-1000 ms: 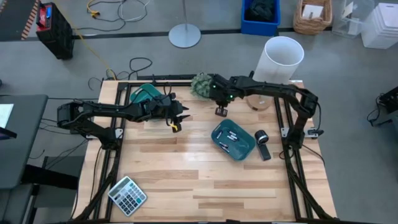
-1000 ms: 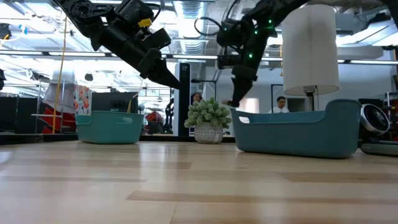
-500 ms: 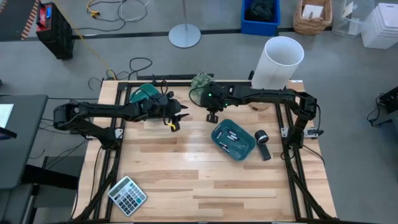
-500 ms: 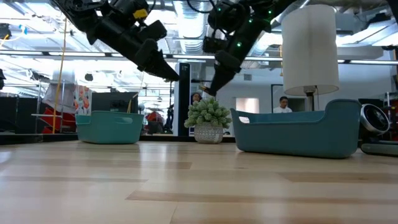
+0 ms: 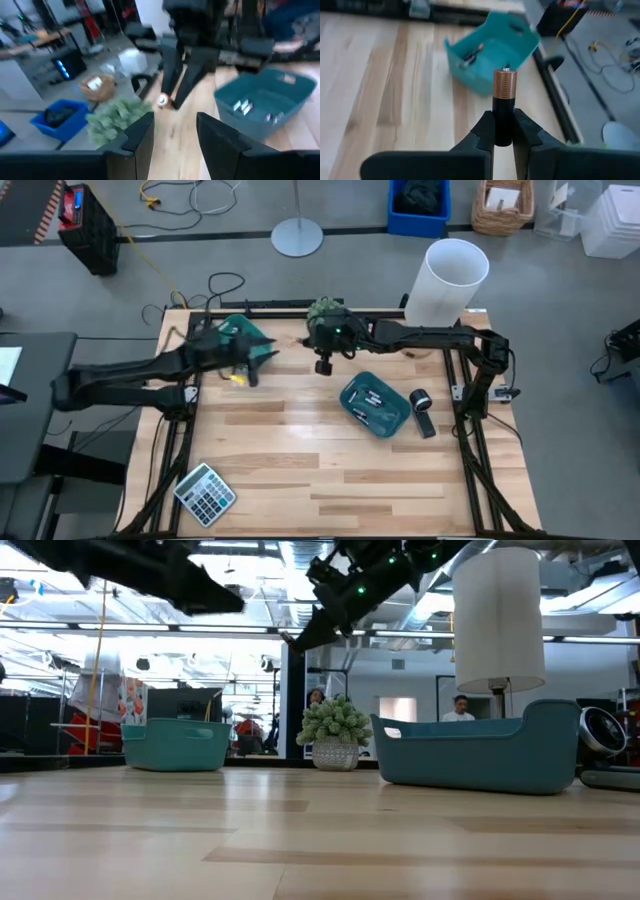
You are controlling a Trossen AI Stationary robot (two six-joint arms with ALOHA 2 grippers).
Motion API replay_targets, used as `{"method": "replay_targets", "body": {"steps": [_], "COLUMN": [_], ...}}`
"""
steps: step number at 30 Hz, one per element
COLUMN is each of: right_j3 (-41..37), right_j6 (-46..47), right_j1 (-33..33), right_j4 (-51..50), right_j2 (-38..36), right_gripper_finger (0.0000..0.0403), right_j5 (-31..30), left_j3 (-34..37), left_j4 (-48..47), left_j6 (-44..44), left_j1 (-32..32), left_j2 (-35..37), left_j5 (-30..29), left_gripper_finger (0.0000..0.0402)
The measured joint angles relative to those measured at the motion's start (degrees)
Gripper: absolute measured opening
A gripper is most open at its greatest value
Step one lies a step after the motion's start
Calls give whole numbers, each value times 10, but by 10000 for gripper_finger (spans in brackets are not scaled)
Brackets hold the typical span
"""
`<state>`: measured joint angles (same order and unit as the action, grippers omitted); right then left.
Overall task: Sort batteries
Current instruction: Put the black battery into the green bin
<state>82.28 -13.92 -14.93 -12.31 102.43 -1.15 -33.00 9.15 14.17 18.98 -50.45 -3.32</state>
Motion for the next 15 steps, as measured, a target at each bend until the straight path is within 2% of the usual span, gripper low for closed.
{"method": "replay_targets", "body": {"steps": [5, 9, 15], "right_j3": [2, 15, 104], "right_j6": [9, 24, 65], "right_j1": [-1, 0, -1], "right_j4": [79, 128, 189], "right_j2": [21, 72, 172], "right_gripper_finger": [47, 47, 47], "right_j5": [22, 36, 67], "left_j3": [17, 25, 25], "left_j4": [-28, -51, -75], "left_j6": [-4, -5, -7], "left_j1": [5, 5, 5], "left_j2": [101, 156, 206], "left_j5": [0, 0, -7], "left_gripper_finger": [142, 142, 142]}}
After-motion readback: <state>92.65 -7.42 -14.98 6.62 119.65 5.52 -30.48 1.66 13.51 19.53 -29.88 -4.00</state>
